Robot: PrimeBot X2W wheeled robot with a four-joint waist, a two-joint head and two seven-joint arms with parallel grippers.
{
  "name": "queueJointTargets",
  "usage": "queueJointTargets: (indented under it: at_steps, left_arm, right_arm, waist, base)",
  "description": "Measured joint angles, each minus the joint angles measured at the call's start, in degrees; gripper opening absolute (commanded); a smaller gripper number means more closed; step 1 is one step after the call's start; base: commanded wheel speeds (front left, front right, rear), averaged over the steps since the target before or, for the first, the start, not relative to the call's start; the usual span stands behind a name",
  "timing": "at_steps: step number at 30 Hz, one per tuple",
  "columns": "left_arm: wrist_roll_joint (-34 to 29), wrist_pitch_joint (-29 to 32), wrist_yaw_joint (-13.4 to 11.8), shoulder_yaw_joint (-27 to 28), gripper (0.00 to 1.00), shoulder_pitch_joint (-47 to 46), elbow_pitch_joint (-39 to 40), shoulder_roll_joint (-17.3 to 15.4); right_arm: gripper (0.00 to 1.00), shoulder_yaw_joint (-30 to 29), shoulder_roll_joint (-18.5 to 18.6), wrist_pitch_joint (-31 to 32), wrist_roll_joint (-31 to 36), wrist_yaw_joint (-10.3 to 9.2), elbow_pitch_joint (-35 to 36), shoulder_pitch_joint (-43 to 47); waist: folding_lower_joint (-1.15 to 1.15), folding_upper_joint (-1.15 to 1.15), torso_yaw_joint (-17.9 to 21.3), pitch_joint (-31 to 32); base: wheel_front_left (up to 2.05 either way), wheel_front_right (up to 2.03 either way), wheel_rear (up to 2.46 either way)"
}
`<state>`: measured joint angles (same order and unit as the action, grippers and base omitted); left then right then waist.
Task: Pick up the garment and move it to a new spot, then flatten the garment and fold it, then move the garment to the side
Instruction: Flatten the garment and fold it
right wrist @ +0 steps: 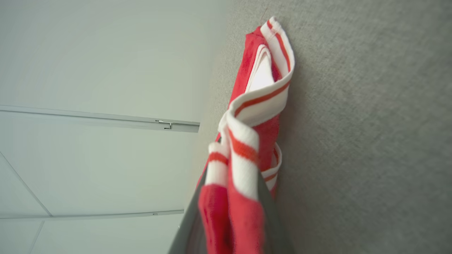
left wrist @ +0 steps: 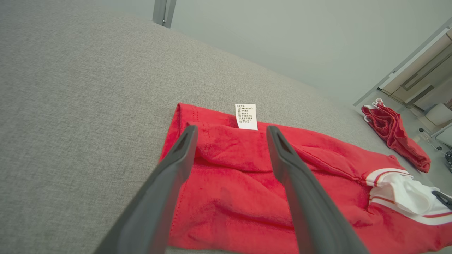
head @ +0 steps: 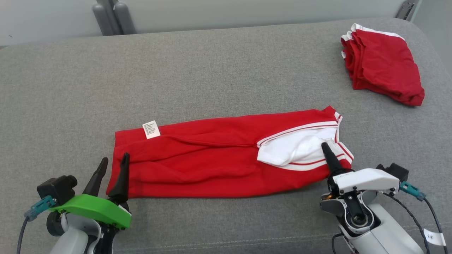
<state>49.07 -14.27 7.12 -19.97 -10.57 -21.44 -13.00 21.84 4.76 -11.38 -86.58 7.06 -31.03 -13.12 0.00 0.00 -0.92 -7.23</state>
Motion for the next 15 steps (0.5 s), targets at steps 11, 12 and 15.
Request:
queueJointTargets:
  at_steps: [11, 12, 15]
  left_arm:
    - [0.0, 0.0, 0.0, -1.1, 1.00, 0.0, 0.0, 1.1]
    - [0.0, 0.0, 0.0, -1.1, 1.00, 0.0, 0.0, 1.1]
    - [0.0, 0.0, 0.0, -0.9, 1.00, 0.0, 0.0, 1.4]
  right_arm:
    - [0.00, 5.1, 4.7, -1.6, 10.4, 0.00, 4.1, -2.4]
    - [0.00, 5.6, 5.0, -1.7, 11.2, 0.00, 4.4, -2.7]
    - [0.00, 7.1, 5.8, -1.7, 13.3, 0.00, 5.2, -3.6]
  waist:
    - [0.00, 0.00, -1.8, 0.8]
    - [0.00, 0.00, -2.1, 0.9]
    - [0.00, 0.00, -3.2, 1.2]
  base:
    - [0.00, 0.00, 0.00]
    - [0.00, 0.00, 0.00]
    - [0.00, 0.00, 0.00]
